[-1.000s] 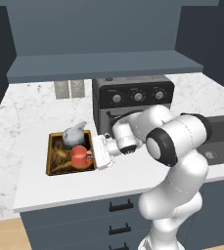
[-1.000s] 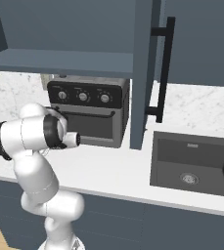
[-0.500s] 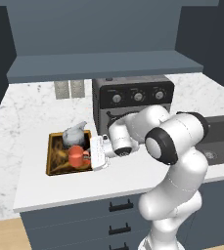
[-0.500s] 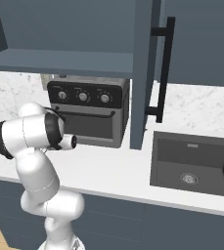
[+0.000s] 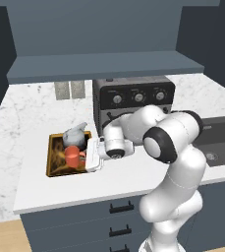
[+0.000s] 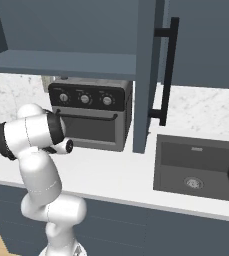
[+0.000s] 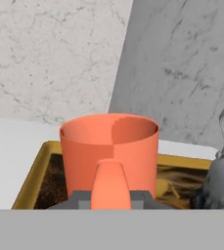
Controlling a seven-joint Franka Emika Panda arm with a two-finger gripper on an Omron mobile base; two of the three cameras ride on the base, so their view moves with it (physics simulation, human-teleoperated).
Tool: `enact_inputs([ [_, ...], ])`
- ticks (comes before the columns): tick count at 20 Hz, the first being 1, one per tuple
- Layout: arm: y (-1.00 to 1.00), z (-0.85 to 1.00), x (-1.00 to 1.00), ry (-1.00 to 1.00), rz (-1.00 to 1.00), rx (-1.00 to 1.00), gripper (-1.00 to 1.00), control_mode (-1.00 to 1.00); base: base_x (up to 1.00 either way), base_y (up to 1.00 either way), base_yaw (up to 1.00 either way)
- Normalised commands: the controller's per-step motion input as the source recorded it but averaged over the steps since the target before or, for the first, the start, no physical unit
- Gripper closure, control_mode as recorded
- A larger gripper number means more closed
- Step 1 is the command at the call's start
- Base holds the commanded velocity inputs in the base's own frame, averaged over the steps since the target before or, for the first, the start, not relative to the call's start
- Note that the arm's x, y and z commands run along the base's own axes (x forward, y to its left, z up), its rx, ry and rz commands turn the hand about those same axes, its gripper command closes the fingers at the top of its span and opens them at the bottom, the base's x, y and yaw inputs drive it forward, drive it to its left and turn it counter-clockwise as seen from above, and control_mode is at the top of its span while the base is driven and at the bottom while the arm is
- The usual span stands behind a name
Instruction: Pick the kettle from the counter and place it on the tray. Then pick the mug from the cabinet and place it on the tray. Then close the cabinet doors.
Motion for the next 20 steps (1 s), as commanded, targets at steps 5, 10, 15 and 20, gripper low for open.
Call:
enact_inputs([
  [5, 0.0, -0.21, 0.37, 0.07, 0.0, 0.0, 1.0, -1.0, 0.0, 0.0, 0.0],
  [10, 0.0, -0.24, 0.34, 0.03, 0.0, 0.0, 1.0, -1.0, 0.0, 0.0, 0.0],
  [15, -0.03, -0.25, 0.2, 0.0, 0.0, 0.0, 1.0, -1.0, 0.0, 0.0, 0.0],
  [20, -0.05, -0.2, 0.03, 0.0, 0.0, 0.0, -1.0, -1.0, 0.0, 0.0, 0.0],
])
